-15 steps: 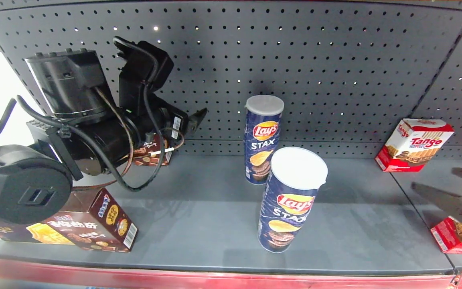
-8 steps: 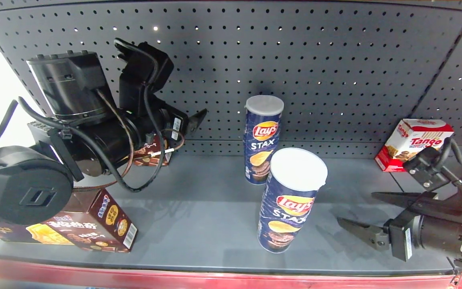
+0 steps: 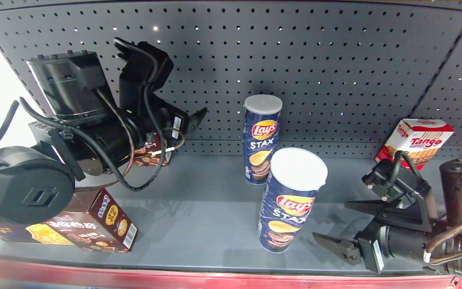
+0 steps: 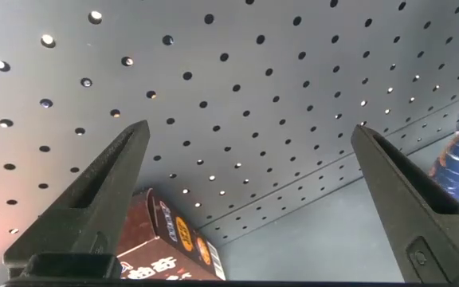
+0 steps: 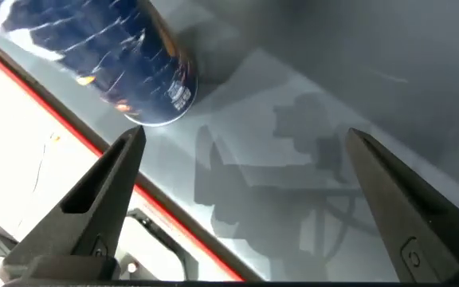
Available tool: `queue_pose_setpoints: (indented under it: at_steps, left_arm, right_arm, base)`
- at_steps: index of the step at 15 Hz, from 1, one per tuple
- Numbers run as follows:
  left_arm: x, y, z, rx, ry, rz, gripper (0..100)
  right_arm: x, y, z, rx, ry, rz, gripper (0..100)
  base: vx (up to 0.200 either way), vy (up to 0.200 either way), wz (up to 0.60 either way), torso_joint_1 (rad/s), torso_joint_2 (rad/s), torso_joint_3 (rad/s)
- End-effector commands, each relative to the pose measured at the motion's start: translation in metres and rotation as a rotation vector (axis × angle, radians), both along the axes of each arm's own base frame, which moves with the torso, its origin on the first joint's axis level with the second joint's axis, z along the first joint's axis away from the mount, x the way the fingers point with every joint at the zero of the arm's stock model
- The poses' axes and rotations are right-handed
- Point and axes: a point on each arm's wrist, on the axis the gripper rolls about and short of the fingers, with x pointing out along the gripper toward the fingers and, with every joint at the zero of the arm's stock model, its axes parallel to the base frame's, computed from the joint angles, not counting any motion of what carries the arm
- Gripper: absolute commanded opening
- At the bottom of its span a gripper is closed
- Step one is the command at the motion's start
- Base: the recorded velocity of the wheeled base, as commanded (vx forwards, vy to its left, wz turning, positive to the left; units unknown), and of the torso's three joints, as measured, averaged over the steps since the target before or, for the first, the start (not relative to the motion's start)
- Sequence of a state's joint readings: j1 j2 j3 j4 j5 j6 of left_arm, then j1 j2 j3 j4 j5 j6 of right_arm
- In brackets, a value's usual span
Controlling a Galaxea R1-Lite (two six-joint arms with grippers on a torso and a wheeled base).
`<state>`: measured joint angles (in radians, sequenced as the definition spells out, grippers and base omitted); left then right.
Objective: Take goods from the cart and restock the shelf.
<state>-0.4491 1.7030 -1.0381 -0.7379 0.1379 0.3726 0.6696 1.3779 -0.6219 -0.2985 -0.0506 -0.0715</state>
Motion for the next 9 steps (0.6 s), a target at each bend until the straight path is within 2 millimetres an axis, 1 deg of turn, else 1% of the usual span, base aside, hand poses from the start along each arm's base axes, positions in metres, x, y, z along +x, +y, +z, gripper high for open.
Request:
queue_pose_setpoints:
  at_steps: [1, 4, 9]
  left_arm:
    - [0.002, 0.0, -0.002, 0.003, 0.005, 0.001, 100]
    - [0.001, 0.0, -0.002, 0.003, 0.005, 0.001, 100]
    - [0.002, -0.001, -0.003, 0.003, 0.006, 0.001, 100]
  right_arm:
    - [0.01, 0.009, -0.001, -0.01, 0.007, 0.004, 100]
    - [0.022, 0.02, 0.0, -0.013, 0.009, 0.009, 100]
    - [0.032, 0.026, -0.001, -0.04, -0.003, 0.018, 100]
  base:
    - [0.0, 0.0, 0.0, 0.0, 0.0, 0.0]
    - [0.0, 0.0, 0.0, 0.0, 0.0, 0.0]
    - [0.0, 0.0, 0.0, 0.0, 0.0, 0.0]
